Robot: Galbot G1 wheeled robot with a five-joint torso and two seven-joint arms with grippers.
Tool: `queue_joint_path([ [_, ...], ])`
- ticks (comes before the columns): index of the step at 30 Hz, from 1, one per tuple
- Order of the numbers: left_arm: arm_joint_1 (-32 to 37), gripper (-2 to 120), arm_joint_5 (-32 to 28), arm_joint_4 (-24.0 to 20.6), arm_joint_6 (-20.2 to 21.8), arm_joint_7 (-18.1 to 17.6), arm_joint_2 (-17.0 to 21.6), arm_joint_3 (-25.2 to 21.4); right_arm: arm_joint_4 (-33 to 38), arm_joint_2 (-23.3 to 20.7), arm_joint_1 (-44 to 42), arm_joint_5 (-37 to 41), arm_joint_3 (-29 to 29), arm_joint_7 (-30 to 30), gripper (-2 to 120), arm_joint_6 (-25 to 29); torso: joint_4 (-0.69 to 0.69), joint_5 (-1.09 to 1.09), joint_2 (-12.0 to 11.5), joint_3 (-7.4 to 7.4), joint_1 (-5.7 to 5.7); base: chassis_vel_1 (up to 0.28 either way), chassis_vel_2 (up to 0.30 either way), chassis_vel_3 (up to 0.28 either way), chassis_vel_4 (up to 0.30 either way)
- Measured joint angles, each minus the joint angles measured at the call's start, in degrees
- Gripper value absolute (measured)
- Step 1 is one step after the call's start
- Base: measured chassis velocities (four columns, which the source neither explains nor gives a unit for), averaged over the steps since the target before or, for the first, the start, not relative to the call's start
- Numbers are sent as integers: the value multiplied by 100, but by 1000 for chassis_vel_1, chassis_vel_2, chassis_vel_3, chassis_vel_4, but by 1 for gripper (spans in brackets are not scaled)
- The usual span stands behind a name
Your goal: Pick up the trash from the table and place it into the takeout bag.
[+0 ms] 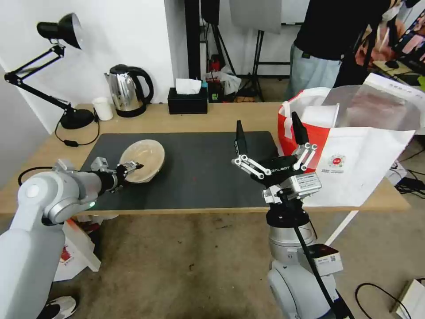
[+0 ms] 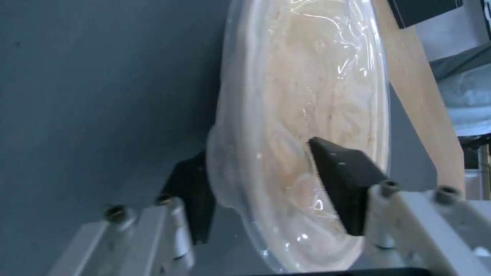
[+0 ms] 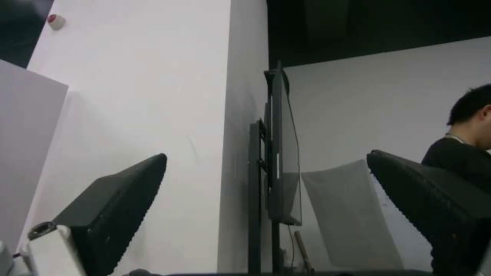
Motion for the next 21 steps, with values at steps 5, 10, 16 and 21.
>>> queue_joint_path([
  [5,-3,29,45,1,-7,0,0,2,0,-12,9,0,0,2,100,1,0,0,0,0,0,0,0,0,0],
  [10,11,13,79,3,-13,0,20,-18,-3,-21,20,0,-11,5,100,1,0,0,0,0,0,0,0,0,0],
  [16,21,2,112,7,-24,0,44,-50,-13,-35,48,2,-19,8,100,-1,0,0,0,1,0,0,0,0,0],
  [21,17,2,189,15,-94,37,44,-33,-27,-48,66,14,-19,11,100,-8,0,0,0,1,0,0,0,0,0],
])
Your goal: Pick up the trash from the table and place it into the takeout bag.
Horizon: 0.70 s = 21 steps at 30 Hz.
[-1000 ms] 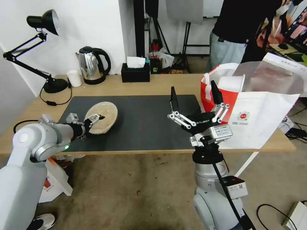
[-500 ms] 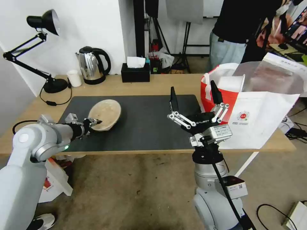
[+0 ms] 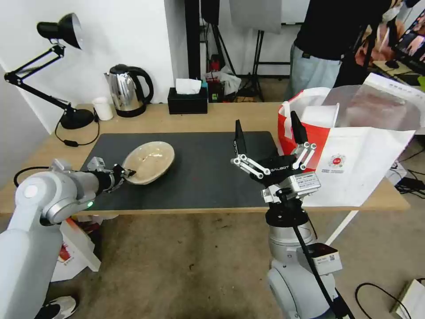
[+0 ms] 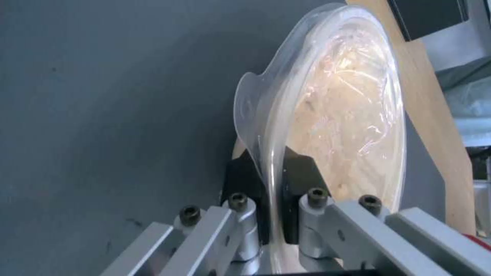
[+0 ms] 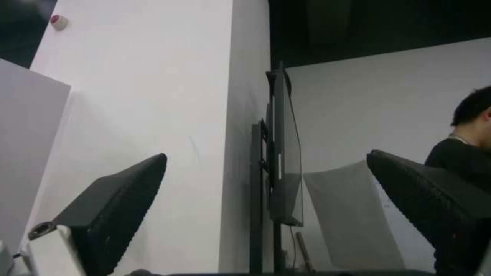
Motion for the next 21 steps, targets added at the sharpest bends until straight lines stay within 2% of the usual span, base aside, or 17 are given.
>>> queue_joint_path([
  [21,57,2,18,-269,-156,69,11,-165,29,34,-36,14,31,0,100,8,0,0,0,0,0,0,0,0,0],
])
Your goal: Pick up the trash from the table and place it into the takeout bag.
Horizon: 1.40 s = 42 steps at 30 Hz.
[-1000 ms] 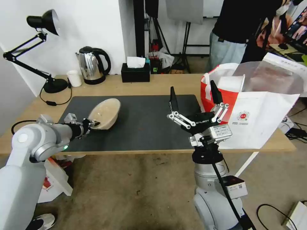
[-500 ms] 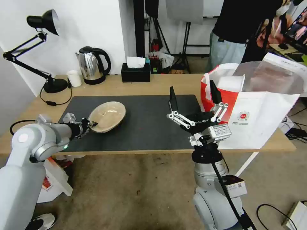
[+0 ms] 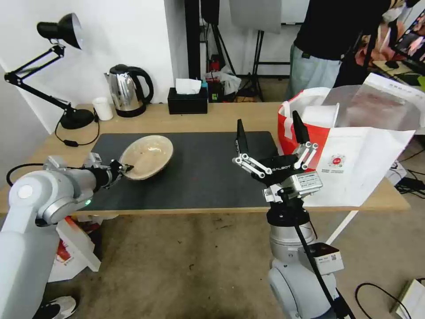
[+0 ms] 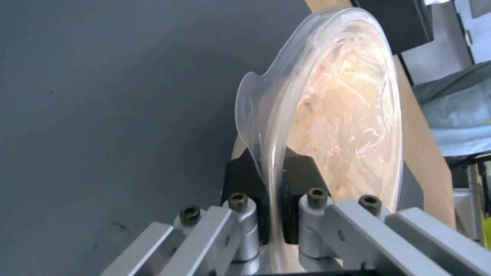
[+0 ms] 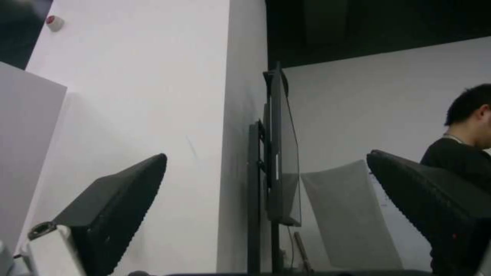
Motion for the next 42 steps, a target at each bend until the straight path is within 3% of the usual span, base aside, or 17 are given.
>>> queue_joint_path([
  [9,58,2,17,-163,-110,291,27,-203,19,14,-15,-6,-12,0,100,7,0,0,0,0,0,0,0,0,0],
  [13,-53,2,76,-298,-318,789,183,-251,20,31,-16,-8,-9,-2,100,17,0,0,0,0,0,0,0,0,0],
  [18,-246,2,161,-304,-501,1117,291,-133,21,67,-24,-22,-16,-6,100,24,0,0,0,0,0,0,0,0,0],
  [24,-701,2,268,-187,-697,1757,478,245,21,127,-66,-97,-46,-16,100,87,0,0,0,0,0,0,0,0,0],
  [27,-1021,2,368,-101,-835,2286,593,534,22,160,-70,-140,-46,-21,100,116,-1,0,0,0,0,0,0,0,0],
  [28,-1021,2,368,-101,-835,2286,593,534,22,160,-70,-140,-46,-21,100,116,-1,0,0,0,0,0,0,0,0],
  [32,-1382,2,548,-100,-992,3037,645,937,16,206,-65,-152,-45,-41,100,201,0,1,0,0,0,0,0,0,0],
  [37,-1688,2,655,-34,-1120,3452,560,1197,35,257,-71,-172,-44,-46,100,327,0,1,0,0,0,0,0,0,0],
  [42,-1835,2,719,92,-1162,3638,538,1351,215,271,-117,-231,-8,-62,100,395,0,1,0,0,0,0,0,0,0],
])
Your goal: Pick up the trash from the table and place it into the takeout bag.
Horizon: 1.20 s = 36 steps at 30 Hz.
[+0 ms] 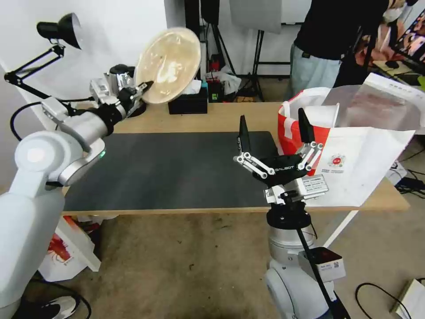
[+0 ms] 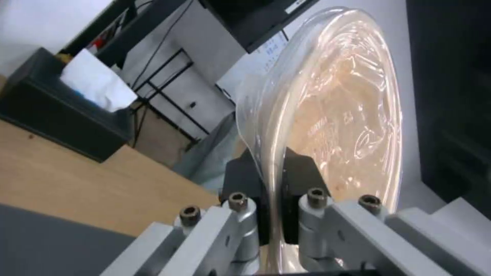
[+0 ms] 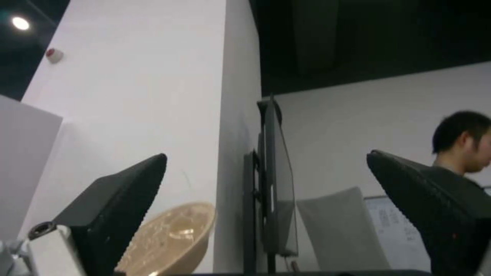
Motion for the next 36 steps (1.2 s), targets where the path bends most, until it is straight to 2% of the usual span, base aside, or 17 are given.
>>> queue_joint_path([
  [12,-327,2,48,282,-9,223,-176,456,611,-14,-241,-161,37,-67,100,211,-1,-1,0,0,0,0,0,0,0],
  [22,-695,2,81,486,-34,385,-308,959,643,-7,-303,-155,67,-81,100,290,0,0,0,0,0,0,0,0,0],
  [29,-1136,2,198,743,-82,740,-451,1569,639,5,-127,119,104,-165,100,322,0,0,0,0,0,0,0,0,0],
  [36,-1315,2,299,860,-93,987,-580,1833,636,1,-10,357,61,-239,100,301,0,0,0,0,0,0,0,0,0],
])
